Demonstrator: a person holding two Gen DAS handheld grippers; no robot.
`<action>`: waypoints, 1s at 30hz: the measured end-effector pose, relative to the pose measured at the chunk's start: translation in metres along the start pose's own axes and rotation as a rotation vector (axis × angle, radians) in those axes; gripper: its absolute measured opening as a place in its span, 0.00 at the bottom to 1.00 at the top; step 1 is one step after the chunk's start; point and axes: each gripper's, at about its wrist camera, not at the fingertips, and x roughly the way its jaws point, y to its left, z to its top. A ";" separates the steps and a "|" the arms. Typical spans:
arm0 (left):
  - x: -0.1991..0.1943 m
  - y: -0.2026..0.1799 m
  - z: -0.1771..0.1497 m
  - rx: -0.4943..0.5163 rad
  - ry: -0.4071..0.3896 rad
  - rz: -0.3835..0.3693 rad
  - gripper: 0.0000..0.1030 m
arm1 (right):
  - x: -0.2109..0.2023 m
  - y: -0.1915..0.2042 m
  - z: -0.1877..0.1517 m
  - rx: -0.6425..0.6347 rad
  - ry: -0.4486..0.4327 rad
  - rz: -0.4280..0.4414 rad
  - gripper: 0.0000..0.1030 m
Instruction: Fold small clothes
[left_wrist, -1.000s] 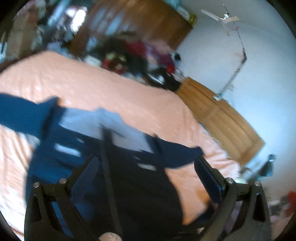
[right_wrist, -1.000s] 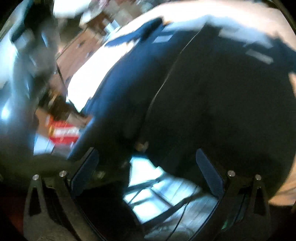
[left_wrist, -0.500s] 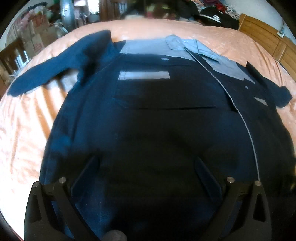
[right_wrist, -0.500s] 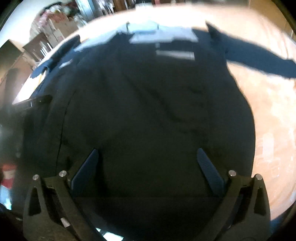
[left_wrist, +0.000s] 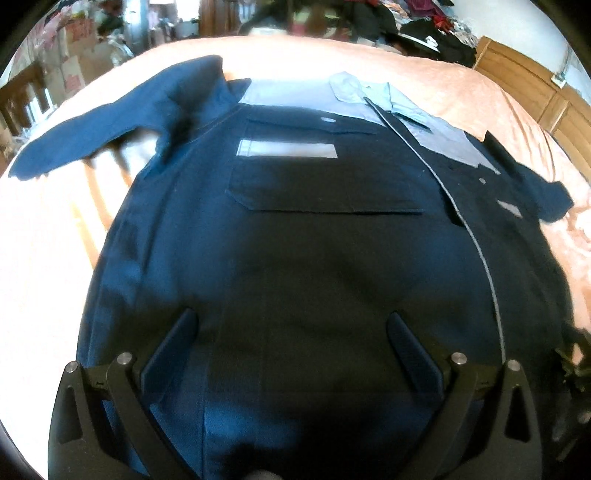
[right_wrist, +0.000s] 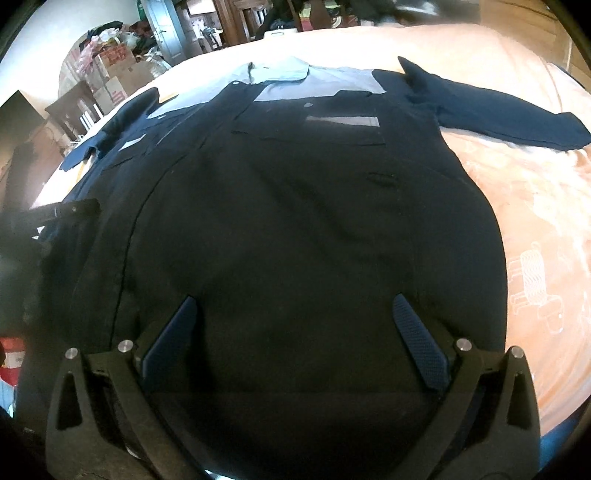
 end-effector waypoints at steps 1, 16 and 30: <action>-0.002 0.001 0.001 -0.010 0.003 -0.007 1.00 | 0.000 -0.001 0.000 -0.001 0.002 0.004 1.00; 0.048 -0.021 0.056 -0.040 0.061 0.029 1.00 | -0.062 -0.094 0.092 0.141 -0.094 0.100 0.99; 0.058 -0.035 0.065 -0.136 -0.018 0.160 1.00 | -0.057 -0.475 0.168 0.782 -0.261 0.000 0.74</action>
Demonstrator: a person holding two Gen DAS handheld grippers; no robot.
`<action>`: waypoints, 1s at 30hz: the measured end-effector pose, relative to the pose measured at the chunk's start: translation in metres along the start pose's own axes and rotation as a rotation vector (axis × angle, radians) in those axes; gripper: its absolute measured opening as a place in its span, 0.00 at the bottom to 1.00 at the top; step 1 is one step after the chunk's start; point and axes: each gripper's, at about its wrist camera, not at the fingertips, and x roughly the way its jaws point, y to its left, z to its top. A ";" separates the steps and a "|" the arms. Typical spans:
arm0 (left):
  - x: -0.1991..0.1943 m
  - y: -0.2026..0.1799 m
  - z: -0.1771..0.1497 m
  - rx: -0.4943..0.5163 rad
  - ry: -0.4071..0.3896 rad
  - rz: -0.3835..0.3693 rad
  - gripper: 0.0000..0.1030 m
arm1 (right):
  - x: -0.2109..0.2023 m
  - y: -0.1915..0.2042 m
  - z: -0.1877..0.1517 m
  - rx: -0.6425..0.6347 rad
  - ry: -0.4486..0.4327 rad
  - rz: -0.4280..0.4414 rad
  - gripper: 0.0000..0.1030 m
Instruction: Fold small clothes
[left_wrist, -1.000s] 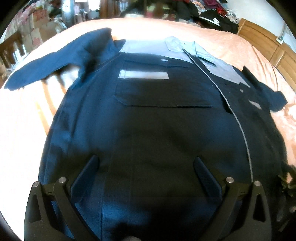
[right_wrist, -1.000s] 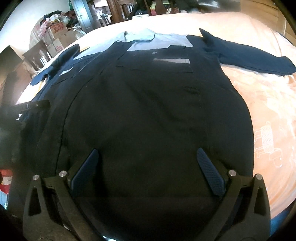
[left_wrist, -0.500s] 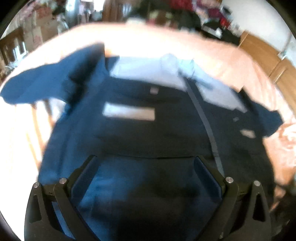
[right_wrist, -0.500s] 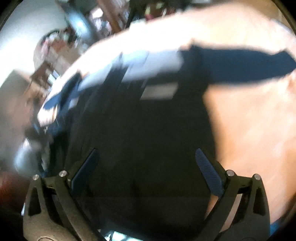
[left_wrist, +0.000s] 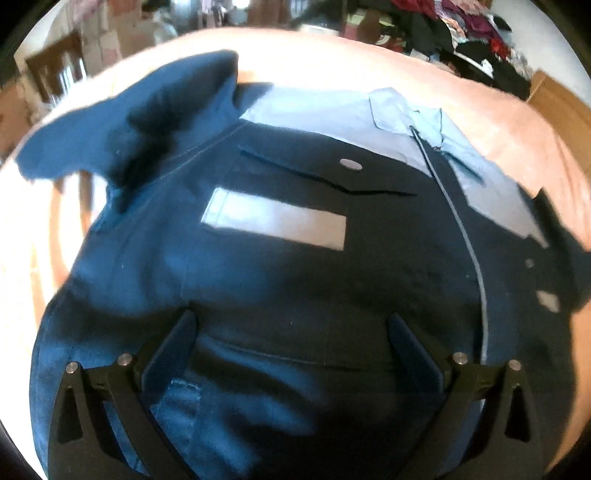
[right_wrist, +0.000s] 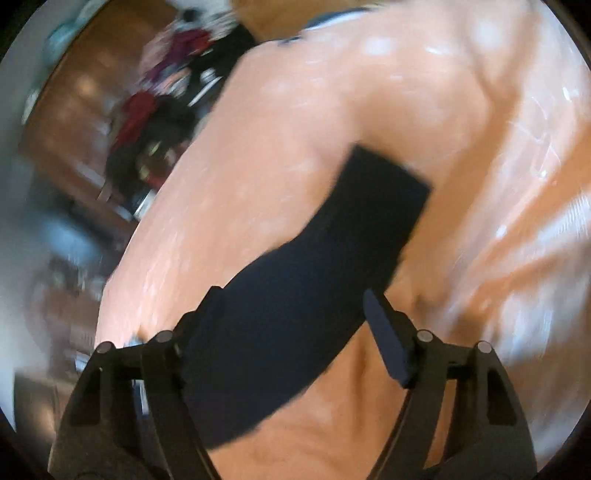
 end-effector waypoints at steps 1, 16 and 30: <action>-0.001 0.002 -0.002 -0.001 -0.002 0.001 1.00 | 0.006 -0.007 0.004 0.012 0.013 -0.007 0.74; -0.003 0.004 -0.005 -0.001 -0.021 0.013 1.00 | 0.041 -0.030 0.015 -0.005 0.035 0.054 0.53; -0.051 0.023 0.007 -0.073 -0.120 -0.175 0.57 | -0.019 0.219 -0.072 -0.420 -0.020 0.341 0.04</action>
